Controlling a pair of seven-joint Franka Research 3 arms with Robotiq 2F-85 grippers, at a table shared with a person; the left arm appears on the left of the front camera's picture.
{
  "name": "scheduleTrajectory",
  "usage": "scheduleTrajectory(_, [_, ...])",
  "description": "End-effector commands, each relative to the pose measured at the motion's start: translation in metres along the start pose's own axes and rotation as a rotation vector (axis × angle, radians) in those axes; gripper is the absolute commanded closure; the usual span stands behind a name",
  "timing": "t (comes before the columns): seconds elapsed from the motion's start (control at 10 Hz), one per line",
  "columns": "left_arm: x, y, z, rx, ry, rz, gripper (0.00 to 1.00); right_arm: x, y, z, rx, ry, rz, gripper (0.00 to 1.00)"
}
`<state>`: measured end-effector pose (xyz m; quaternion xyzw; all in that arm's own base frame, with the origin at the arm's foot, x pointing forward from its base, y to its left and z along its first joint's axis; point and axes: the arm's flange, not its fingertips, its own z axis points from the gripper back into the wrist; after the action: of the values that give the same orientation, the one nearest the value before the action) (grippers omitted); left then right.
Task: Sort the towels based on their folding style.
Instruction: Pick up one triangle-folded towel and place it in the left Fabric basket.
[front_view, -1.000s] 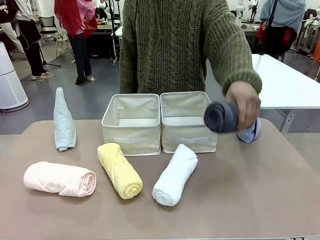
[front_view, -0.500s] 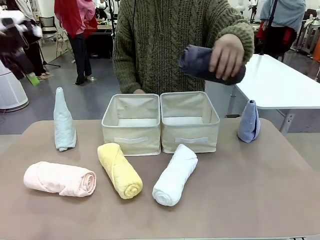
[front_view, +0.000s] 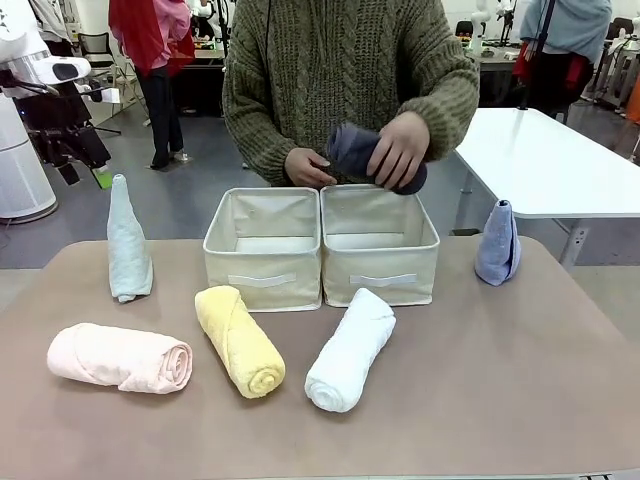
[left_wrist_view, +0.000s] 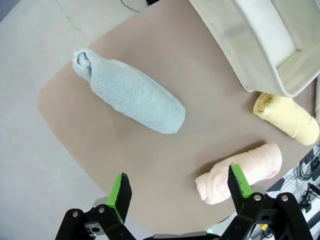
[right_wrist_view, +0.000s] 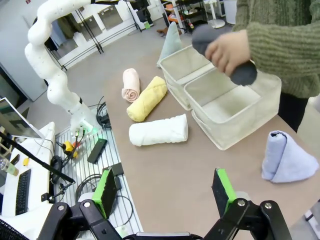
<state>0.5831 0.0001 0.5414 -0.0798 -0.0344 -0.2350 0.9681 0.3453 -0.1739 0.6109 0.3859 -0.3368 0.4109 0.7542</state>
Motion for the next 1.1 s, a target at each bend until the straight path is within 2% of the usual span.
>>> scheduleTrajectory(0.0, [-0.007,-0.004,0.003,0.008,0.016,-0.028,0.0,0.001,-0.001,0.001,0.009,-0.026,0.015,0.0])
scheduleTrajectory(0.3, [-0.002,-0.001,0.002,0.001,0.006,-0.006,0.0,0.001,-0.001,0.001,0.009,-0.026,0.015,0.0])
scheduleTrajectory(0.6, [0.034,-0.028,-0.014,0.262,0.006,0.229,0.0,0.001,-0.001,0.001,0.009,-0.026,0.015,0.0])
scheduleTrajectory(0.8, [0.053,-0.031,-0.029,0.3,0.031,0.297,0.0,0.001,-0.001,0.001,0.009,-0.026,0.015,0.0])
scheduleTrajectory(1.0, [0.074,-0.019,-0.048,0.311,0.042,0.422,0.0,0.001,-0.001,0.001,0.009,-0.026,0.015,0.0])
